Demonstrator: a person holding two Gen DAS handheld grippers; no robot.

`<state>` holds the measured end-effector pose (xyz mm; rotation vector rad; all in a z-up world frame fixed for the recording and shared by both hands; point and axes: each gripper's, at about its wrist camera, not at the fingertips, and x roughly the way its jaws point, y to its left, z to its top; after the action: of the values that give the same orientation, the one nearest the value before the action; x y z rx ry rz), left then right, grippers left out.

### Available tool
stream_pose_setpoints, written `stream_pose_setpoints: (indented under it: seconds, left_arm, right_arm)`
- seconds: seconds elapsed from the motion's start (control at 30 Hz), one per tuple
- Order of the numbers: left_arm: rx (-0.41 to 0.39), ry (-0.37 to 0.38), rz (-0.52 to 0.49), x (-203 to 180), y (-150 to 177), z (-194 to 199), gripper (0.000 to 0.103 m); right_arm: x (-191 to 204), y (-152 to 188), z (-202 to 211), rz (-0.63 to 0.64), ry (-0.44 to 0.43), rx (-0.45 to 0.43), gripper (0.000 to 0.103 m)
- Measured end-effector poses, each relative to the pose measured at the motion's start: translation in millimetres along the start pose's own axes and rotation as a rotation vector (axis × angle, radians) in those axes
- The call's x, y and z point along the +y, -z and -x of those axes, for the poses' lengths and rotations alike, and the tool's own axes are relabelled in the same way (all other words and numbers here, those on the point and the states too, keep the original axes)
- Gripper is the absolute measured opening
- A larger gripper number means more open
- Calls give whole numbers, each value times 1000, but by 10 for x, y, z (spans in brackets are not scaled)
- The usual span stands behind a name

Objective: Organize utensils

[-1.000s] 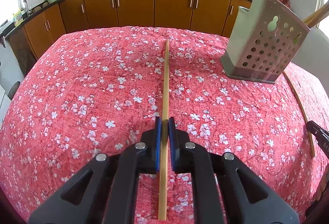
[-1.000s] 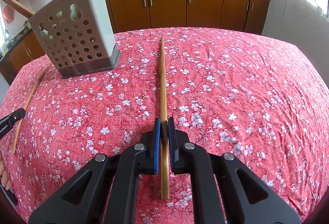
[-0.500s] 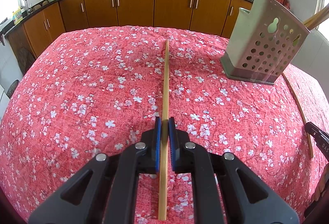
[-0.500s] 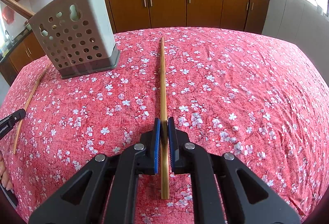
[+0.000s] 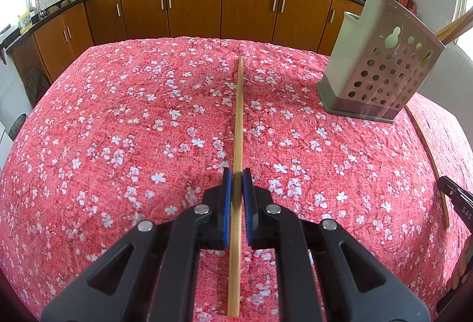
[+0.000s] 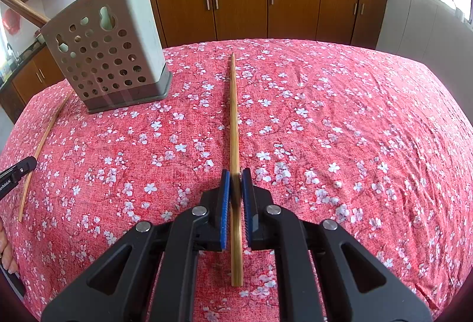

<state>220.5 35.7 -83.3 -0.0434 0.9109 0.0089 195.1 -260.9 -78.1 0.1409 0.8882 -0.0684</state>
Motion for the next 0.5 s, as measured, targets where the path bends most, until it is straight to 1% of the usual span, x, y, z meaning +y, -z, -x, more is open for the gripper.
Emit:
stream_pose_setpoints:
  seconds: [0.5]
  left_arm:
    - [1,2,4,-10,-6,6,10]
  right_arm:
    - [-18,3,-2,-5,1,0,12]
